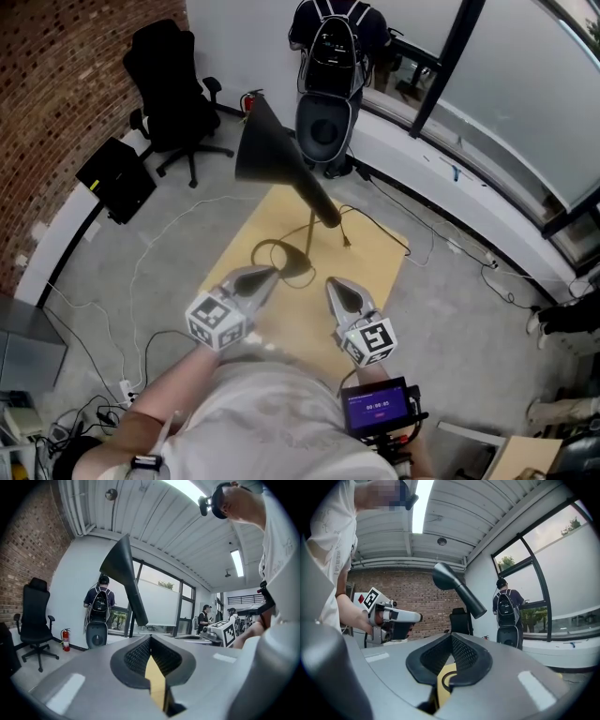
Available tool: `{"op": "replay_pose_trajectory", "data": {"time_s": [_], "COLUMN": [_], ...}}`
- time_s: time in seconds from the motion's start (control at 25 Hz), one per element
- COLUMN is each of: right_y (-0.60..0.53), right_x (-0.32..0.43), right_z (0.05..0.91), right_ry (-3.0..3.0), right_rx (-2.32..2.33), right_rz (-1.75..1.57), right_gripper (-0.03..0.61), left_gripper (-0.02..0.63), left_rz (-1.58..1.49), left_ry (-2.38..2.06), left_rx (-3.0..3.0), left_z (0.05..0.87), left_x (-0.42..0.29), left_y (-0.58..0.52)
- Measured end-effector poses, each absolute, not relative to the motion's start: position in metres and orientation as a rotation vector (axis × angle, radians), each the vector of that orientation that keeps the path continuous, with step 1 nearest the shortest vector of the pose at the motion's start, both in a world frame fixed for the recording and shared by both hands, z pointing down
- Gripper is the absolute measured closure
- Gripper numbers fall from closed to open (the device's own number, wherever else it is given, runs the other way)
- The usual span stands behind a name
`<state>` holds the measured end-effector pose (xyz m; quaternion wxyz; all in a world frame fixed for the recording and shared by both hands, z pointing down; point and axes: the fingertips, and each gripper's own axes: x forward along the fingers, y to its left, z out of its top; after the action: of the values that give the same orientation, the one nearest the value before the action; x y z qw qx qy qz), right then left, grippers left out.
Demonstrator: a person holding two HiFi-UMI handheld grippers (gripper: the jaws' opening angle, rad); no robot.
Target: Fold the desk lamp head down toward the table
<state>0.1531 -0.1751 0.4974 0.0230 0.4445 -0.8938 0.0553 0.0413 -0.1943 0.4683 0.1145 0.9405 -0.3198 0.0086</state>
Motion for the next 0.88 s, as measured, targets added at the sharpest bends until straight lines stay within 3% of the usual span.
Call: {"op": "replay_pose_trajectory", "data": {"time_s": [0.4, 0.68, 0.88], "right_y": [-0.222, -0.259, -0.284], "right_x": [0.171, 0.174, 0.163], "right_z": [0.465, 0.446, 0.442], "right_ry": [-2.673, -2.626, -2.595], "right_rx": [1.395, 1.345, 1.237], "right_rz": [-0.01, -0.115, -0.158], "right_gripper": [0.56, 0.481, 0.367], "left_gripper": [0.614, 0.612, 0.612], "left_rz": [0.023, 0.037, 0.025], "left_ry": [-0.933, -0.938, -0.963], "left_rx": [2.8, 2.824, 2.823], "left_z": [0.447, 0.438, 0.435], "left_x": [0.043, 0.042, 0.033], "left_y": [-0.224, -0.235, -0.242]}}
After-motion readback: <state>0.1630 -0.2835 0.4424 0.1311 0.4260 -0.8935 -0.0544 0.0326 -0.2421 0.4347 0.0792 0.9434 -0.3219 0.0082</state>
